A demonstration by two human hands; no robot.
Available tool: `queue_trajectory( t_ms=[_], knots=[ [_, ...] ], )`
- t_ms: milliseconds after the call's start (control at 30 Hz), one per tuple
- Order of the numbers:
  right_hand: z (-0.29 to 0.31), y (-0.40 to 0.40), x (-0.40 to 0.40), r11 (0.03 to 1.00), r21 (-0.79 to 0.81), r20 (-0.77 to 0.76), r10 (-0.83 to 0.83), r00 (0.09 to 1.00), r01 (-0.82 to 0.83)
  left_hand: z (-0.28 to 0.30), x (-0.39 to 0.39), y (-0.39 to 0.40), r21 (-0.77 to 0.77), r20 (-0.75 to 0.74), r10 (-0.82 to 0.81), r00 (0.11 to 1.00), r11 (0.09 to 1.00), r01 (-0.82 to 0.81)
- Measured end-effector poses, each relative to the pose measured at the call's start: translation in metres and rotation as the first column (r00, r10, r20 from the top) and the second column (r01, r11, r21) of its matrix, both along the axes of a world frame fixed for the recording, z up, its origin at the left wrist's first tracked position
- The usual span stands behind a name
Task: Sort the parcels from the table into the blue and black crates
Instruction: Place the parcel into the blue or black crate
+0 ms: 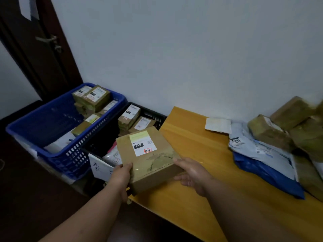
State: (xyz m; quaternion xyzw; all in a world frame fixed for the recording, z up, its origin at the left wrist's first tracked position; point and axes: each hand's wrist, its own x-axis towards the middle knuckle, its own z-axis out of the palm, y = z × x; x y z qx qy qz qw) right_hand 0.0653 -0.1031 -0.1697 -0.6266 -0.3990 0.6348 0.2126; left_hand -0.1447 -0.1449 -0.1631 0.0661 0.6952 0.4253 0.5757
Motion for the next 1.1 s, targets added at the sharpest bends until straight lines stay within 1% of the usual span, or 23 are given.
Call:
queue_trajectory(
  t_ms=[200, 267, 367, 600, 700, 833, 900, 1000, 1100],
  knots=[
    [-0.009, 0.037, -0.070, 0.992, -0.053, 0.055, 0.118, 0.991, -0.115, -0.010, -0.059, 0.014, -0.060, 0.019, 0.097, 0.995, 0.994, -0.095],
    [-0.016, 0.051, -0.089, 0.988, -0.069, 0.064, 0.142, 0.988, -0.138, -0.015, -0.073, 0.023, -0.083, 0.013, 0.107, 0.994, 0.991, -0.106],
    [-0.029, 0.079, -0.110, 0.985, -0.096, 0.080, 0.154, 0.985, -0.146, -0.020, -0.089, 0.046, -0.123, -0.002, 0.101, 0.995, 0.987, -0.101],
    [-0.058, 0.163, -0.141, 0.967, -0.203, 0.067, 0.171, 0.983, -0.154, -0.044, -0.119, 0.124, -0.254, 0.039, 0.116, 0.993, 0.962, -0.102],
    [-0.069, 0.199, -0.147, 0.960, -0.246, 0.086, 0.156, 0.984, -0.131, -0.052, -0.126, 0.159, -0.240, 0.034, 0.078, 0.996, 0.968, -0.068],
    [-0.076, 0.236, -0.147, 0.932, -0.346, 0.109, 0.152, 0.982, -0.106, -0.069, -0.131, 0.198, -0.208, -0.016, -0.004, 1.000, 0.978, 0.001],
    [-0.073, 0.248, -0.142, 0.921, -0.378, 0.108, 0.146, 0.983, -0.095, -0.072, -0.129, 0.213, -0.216, 0.009, -0.037, 0.999, 0.976, 0.038],
    [-0.069, 0.263, -0.132, 0.927, -0.373, 0.118, 0.092, 0.989, -0.042, -0.084, -0.127, 0.239, -0.252, 0.049, -0.090, 0.995, 0.963, 0.100],
    [-0.064, 0.272, -0.124, 0.928, -0.373, 0.133, 0.044, 0.990, 0.009, -0.093, -0.124, 0.264, -0.257, 0.050, -0.164, 0.985, 0.951, 0.171]
  ],
)
